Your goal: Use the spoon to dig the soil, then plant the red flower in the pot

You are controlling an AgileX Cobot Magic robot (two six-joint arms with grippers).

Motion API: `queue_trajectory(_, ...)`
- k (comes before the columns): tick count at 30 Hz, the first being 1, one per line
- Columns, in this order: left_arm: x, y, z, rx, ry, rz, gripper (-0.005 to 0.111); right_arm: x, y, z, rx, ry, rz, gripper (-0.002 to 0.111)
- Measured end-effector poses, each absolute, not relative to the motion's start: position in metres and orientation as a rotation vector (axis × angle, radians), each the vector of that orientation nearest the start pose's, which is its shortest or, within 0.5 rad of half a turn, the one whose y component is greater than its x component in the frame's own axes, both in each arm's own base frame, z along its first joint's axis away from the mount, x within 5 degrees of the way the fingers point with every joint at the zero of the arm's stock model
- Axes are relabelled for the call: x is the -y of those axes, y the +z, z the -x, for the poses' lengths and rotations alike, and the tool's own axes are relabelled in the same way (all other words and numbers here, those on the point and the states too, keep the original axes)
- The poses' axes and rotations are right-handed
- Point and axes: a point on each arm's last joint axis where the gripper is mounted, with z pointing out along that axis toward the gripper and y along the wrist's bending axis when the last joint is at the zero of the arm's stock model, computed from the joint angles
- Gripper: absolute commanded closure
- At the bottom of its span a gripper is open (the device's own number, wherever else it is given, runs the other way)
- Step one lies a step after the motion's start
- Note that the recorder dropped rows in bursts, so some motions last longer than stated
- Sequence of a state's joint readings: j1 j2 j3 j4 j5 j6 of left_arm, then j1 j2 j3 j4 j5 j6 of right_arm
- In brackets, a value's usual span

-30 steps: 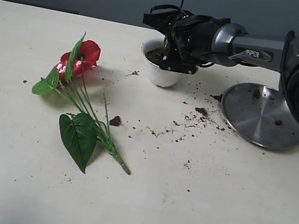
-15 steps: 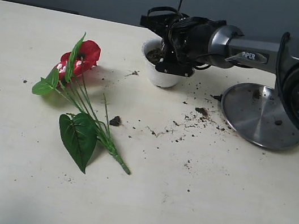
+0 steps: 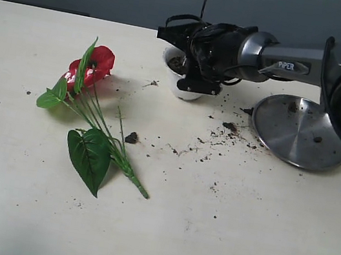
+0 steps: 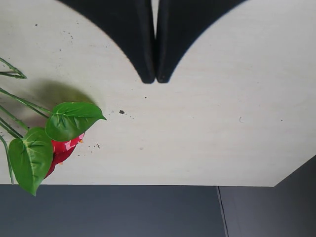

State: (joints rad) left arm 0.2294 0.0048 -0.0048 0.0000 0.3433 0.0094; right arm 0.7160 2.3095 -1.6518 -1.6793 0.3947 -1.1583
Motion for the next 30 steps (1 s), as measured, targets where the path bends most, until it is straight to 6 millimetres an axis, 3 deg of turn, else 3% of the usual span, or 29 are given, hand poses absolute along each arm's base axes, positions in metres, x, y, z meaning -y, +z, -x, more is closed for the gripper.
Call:
queue_trajectory(10, -0.012, 0.184, -0.052, -1.819, 0.168, 0.201, 0.106, -0.307, 0.166, -0.404, 0.308, -1.556, 2.505, 0.109)
queue_trajectory(20, -0.012, 0.184, -0.052, -1.819, 0.168, 0.201, 0.106, -0.312, 0.187, -0.413, 0.279, -1.635, 2.441, 0.109)
queue_trajectory(30, -0.012, 0.184, -0.052, -1.819, 0.168, 0.201, 0.106, -0.310, 0.169, -0.421, 0.265, -1.587, 2.468, 0.109)
